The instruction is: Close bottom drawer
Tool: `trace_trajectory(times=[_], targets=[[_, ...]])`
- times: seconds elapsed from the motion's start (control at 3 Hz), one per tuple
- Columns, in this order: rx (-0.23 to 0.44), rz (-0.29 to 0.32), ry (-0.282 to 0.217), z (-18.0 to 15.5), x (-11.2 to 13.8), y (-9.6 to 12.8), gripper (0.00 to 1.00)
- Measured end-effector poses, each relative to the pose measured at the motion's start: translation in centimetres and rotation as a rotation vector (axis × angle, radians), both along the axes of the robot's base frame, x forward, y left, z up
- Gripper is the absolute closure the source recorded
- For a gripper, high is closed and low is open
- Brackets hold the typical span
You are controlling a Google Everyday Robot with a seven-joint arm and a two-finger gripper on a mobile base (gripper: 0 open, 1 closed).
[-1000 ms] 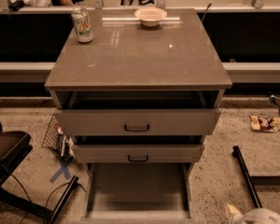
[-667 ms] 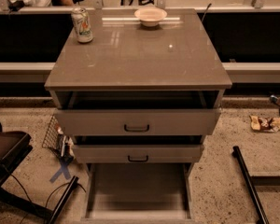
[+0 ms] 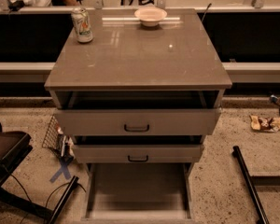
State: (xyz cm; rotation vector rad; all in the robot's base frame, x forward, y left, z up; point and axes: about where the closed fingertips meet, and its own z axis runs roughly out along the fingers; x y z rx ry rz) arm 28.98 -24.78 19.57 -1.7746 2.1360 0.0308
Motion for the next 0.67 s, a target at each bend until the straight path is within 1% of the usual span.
trace_trajectory(times=[0.33,0.67], targets=[[0.049,0.03,0.015,-3.6,0.3,2.6,1.0],[0.124,0.047,0.012,-6.0,2.0,5.8,1.0]])
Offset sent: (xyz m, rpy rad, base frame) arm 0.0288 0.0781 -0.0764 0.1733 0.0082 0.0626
